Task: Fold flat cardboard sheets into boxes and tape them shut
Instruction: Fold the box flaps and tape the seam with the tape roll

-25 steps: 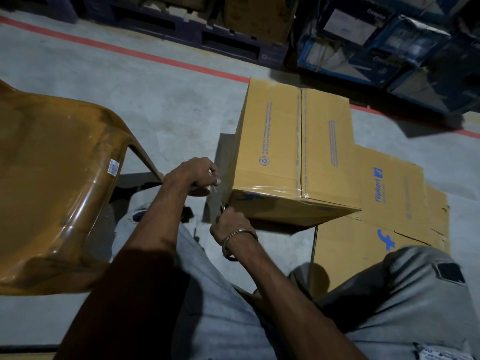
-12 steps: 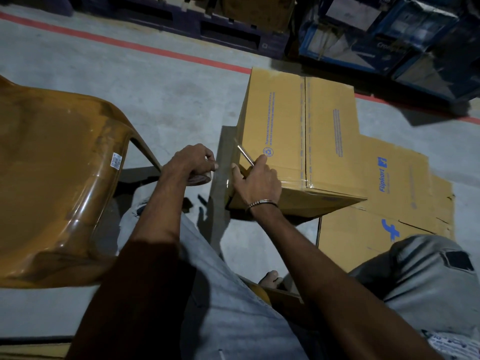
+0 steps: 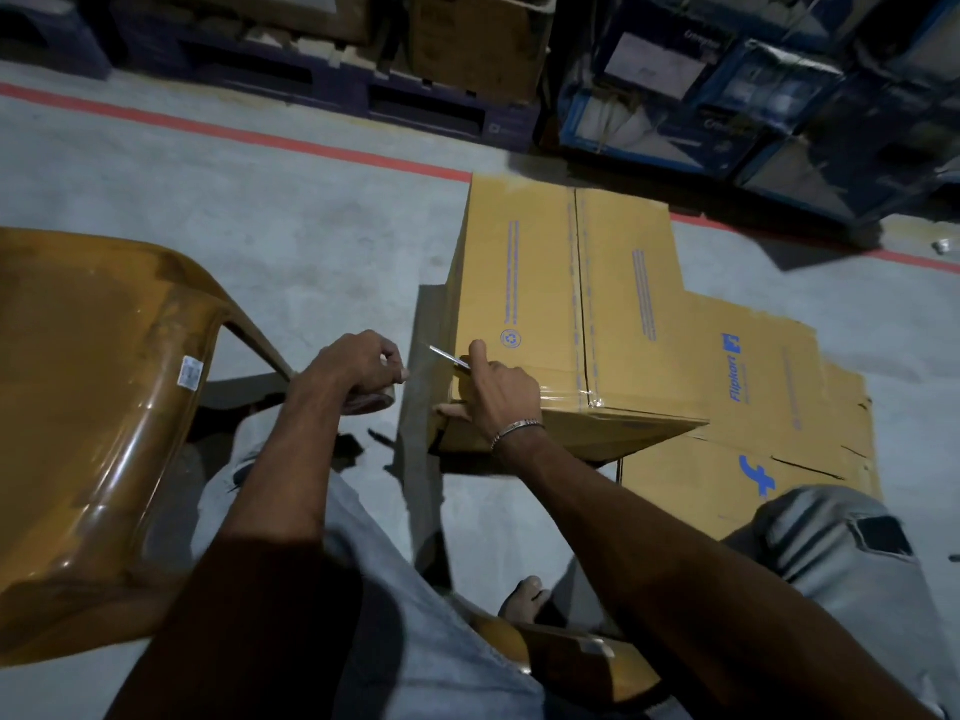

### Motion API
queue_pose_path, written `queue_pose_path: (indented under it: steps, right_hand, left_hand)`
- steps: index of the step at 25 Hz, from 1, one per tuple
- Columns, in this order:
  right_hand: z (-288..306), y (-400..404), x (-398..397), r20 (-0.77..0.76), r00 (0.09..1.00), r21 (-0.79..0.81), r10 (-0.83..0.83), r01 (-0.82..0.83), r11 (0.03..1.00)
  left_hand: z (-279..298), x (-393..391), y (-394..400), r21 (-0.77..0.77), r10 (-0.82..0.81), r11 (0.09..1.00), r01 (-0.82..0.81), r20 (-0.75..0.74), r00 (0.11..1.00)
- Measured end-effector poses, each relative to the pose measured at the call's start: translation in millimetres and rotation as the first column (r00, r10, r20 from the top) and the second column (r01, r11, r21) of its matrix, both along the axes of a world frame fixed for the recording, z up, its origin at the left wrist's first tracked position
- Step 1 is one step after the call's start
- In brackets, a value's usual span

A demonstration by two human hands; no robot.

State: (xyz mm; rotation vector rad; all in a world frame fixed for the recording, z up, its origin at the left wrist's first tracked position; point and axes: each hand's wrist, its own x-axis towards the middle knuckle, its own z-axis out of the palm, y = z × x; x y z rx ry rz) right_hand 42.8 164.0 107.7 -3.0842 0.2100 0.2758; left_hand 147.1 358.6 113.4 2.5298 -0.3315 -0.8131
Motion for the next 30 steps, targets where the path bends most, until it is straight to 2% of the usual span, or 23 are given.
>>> queue_pose_path:
  steps: [3,5,7,9,13,16,18,20,22,25,30]
  right_hand:
    - [14,-9,4,-0.023,0.999,0.110,0.033,-0.030,0.994]
    - [21,-12,3,-0.057,0.998,0.305,0.002,0.015,0.952]
    - [24,-19,-5,-0.104,0.991,0.461,-0.084,0.122,0.879]
    - [22,-38,-15,-0.057,0.981,0.522,-0.186,0.188,0.832]
    - [23,-117,-33,0.075,0.939,0.573,-0.335,0.235,0.786]
    - [25,-198,-44,0.143,0.895,0.510,-0.422,0.299,0.807]
    - [22,-246,-45,0.201,0.817,0.448,-0.540,0.413,0.793]
    - [21,-274,-40,0.191,0.709,0.463,-0.679,0.545,0.699]
    - [15,-285,-32,0.079,0.640,0.517,-0.765,0.629,0.580]
    - [-1,-282,-27,-0.123,0.589,0.577,-0.799,0.697,0.425]
    - [-5,-276,-20,-0.178,0.594,0.636,-0.784,0.678,0.369]
  left_hand:
    - [2,-3,2,0.012,0.006,1.000,-0.006,-0.003,1.000]
    - [5,-6,-2,-0.015,0.052,0.999,-0.052,-0.014,0.999]
    - [5,-8,-6,-0.075,0.164,0.983,-0.165,-0.019,0.986]
    - [5,-7,-9,-0.146,0.316,0.938,-0.313,-0.003,0.949]
    - [0,1,-20,-0.279,0.584,0.756,-0.592,-0.122,0.803]
    - [-4,6,-43,-0.395,0.675,0.580,-0.713,-0.258,0.692]
    - [-9,9,-61,-0.439,0.711,0.494,-0.750,-0.292,0.640]
    - [-11,9,-77,-0.463,0.754,0.429,-0.775,-0.289,0.590]
    - [-13,10,-88,-0.484,0.775,0.375,-0.790,-0.303,0.554]
    - [-16,9,-100,-0.470,0.769,0.392,-0.791,-0.305,0.562]
    - [-13,-3,-112,-0.466,0.723,0.506,-0.726,-0.230,0.652]
